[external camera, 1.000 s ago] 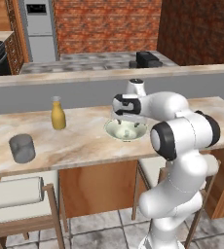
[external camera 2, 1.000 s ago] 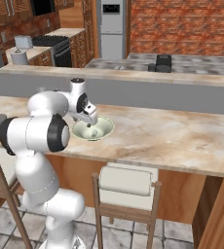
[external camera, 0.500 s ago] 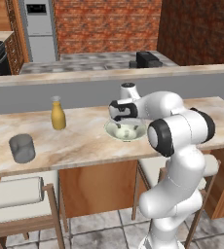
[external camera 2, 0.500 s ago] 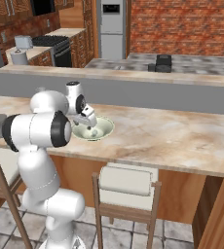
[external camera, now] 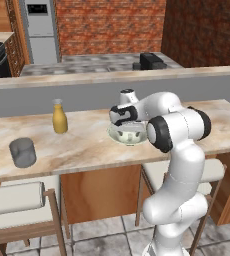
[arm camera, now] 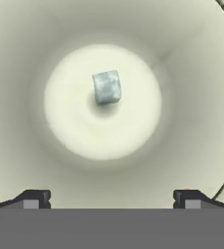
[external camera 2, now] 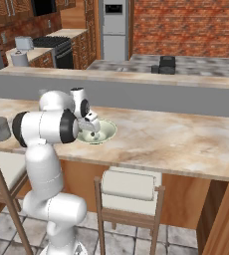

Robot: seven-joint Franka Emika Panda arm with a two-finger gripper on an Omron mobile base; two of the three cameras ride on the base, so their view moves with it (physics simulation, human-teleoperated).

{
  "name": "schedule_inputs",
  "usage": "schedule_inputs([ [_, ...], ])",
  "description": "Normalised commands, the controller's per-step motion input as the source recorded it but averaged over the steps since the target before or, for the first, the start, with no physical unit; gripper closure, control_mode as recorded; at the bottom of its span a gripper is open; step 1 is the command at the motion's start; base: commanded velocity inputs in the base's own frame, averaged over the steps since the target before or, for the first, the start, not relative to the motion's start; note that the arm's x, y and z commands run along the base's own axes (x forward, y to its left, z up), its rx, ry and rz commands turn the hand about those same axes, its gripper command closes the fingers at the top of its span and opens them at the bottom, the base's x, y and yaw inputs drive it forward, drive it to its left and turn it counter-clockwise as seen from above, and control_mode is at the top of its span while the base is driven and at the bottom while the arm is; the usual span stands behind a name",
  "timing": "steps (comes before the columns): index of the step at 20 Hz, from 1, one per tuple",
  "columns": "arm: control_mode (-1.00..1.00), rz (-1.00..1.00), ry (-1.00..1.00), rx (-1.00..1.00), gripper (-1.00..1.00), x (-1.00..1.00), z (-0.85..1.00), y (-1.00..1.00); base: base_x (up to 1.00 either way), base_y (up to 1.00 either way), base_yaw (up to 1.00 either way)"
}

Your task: There are two ice cubes in the ice bowl. Place both ice cubes in the glass cup.

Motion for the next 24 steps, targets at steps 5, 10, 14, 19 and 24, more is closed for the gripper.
schedule_inputs([
  [5,-1.0,0.0,0.0,0.0,-1.0,0.27,-0.36,0.0,0.0,0.0,0.0],
  [10,-1.0,0.0,0.0,0.0,-1.0,0.38,-0.27,-0.05,0.0,0.0,0.0],
  [14,-1.0,0.0,0.0,0.0,-1.0,0.31,-0.3,-0.18,0.0,0.0,0.0],
  [19,-1.0,0.0,0.0,0.0,-1.0,0.29,-0.3,-0.25,0.0,0.0,0.0],
  [24,-1.0,0.0,-0.01,0.0,-1.0,0.32,-0.27,-0.3,0.0,0.0,0.0],
])
